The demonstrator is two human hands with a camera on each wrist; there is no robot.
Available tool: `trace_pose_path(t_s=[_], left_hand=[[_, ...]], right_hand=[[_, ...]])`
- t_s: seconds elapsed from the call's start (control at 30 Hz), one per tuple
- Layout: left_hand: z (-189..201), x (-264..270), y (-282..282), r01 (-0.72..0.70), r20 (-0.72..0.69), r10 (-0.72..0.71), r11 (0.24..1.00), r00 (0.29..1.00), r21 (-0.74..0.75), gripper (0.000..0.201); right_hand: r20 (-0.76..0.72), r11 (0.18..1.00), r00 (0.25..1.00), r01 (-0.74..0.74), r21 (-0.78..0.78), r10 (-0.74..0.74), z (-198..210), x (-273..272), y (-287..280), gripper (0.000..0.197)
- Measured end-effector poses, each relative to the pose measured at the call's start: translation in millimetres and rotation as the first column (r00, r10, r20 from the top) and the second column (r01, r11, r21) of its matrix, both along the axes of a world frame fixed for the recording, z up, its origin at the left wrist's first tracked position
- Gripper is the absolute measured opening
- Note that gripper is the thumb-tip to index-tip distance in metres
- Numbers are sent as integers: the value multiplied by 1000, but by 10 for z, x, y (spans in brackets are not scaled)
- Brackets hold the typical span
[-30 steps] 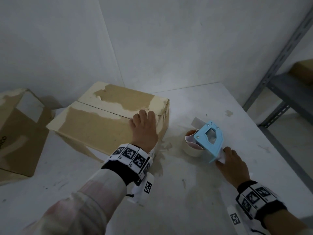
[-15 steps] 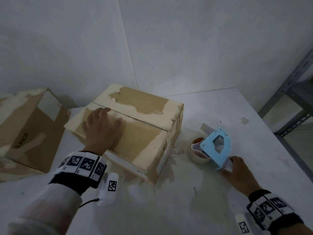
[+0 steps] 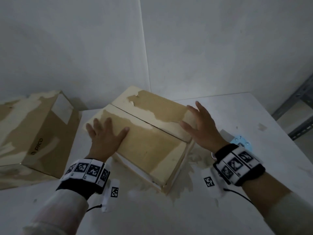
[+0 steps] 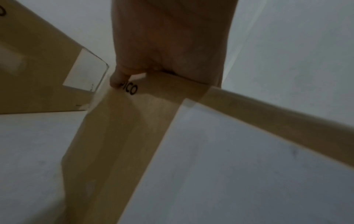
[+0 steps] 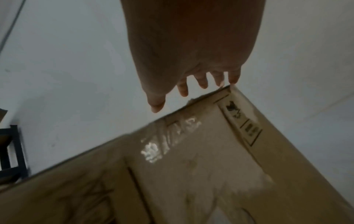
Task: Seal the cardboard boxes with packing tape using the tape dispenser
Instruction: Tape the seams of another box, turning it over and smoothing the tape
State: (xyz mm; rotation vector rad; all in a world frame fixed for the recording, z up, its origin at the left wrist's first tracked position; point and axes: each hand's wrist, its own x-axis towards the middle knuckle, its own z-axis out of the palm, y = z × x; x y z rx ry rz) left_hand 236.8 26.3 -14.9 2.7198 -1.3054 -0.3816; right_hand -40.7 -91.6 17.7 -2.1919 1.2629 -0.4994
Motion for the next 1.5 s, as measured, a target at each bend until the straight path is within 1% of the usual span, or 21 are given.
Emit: trace_pose_path(t_s=[0.07, 0.13, 0.23, 0.3, 0.37, 0.43, 0.5, 0.53, 0.6, 0.63, 0.67, 0.7, 0.73, 0.83, 0.93, 1.07, 1.2, 1.27, 1.33, 1.37, 1.5], left_hand=[[77, 35, 17, -4, -27, 3, 998, 1000, -56, 115], [182, 48, 20, -11, -71, 3, 994, 997, -110, 107], [268, 109, -15, -7, -131, -13, 989, 991, -151, 102], [287, 157, -88, -37, -195, 6, 987, 981, -153, 104], [288, 181, -213, -70, -241, 28, 984, 970, -167, 97], [293, 190, -327, -60, -220, 18, 981, 975, -183, 85], [293, 193, -387, -36, -177, 5, 985, 984, -171, 81], [291, 196, -402, -23, -160, -2, 988, 987, -153, 81], [267, 223, -408, 12, -122, -26, 993, 992, -116, 82], [253, 247, -415, 36, -102, -46, 994, 994, -101, 83], [243, 265, -421, 63, -83, -70, 994, 994, -85, 84], [243, 274, -419, 85, -69, -90, 994, 994, -72, 84], [247, 278, -413, 97, -60, -101, 993, 993, -68, 84], [277, 257, -385, 108, -47, -112, 991, 993, -81, 81], [269, 257, -377, 121, -40, -126, 987, 991, -110, 82], [240, 265, -396, 109, -30, -113, 988, 993, -114, 82], [232, 264, -430, 120, 22, -118, 989, 993, -86, 78], [232, 255, -440, 119, 37, -116, 989, 993, -83, 76], [233, 255, -444, 115, 47, -111, 989, 993, -89, 75], [231, 255, -445, 115, 55, -111, 989, 992, -93, 75], [222, 253, -446, 96, 62, -91, 992, 994, -81, 75]], right_hand=[[-175, 1000, 984, -17, -18, 14, -34, 120, -1, 89], [-253, 998, 967, -28, -51, 15, -94, 143, 76, 94], [-284, 996, 958, 16, -83, -39, -134, 140, 285, 102], [-297, 997, 952, 58, -48, -69, -111, 137, 440, 100], [-322, 996, 942, 87, -26, -91, -91, 115, 574, 97], [-349, 995, 931, 101, -25, -103, -67, 87, 642, 95], [-344, 992, 933, 123, 18, -109, -64, 91, 662, 93], [-362, 995, 927, 97, -29, -101, -57, 114, 664, 91], [-389, 981, 920, -28, -194, -51, 36, 227, 656, 78], [-417, 973, 908, -128, -192, 37, 88, 323, 625, 72], [-431, 966, 889, -229, -121, 157, 134, 435, 588, 69], [-426, 949, 858, -314, 5, 286, 172, 558, 550, 66], [-431, 926, 823, -362, 106, 371, 203, 697, 498, 61], [-496, 876, 726, -440, 197, 476, 276, 1015, 357, 57], [-536, 857, 678, -474, 204, 503, 218, 1039, 336, 61], [-548, 863, 682, -475, 172, 485, 149, 961, 380, 61], [-556, 845, 658, -505, 175, 508, 130, 853, 459, 66], [-546, 833, 655, -530, 161, 522, 100, 744, 538, 77], [-493, 829, 708, -557, 53, 507, -4, 600, 638, 90], [-494, 825, 717, -565, 1, 492, -59, 509, 696, 89], [-549, 864, 738, -500, -55, 392, -135, 186, 920, 68]])
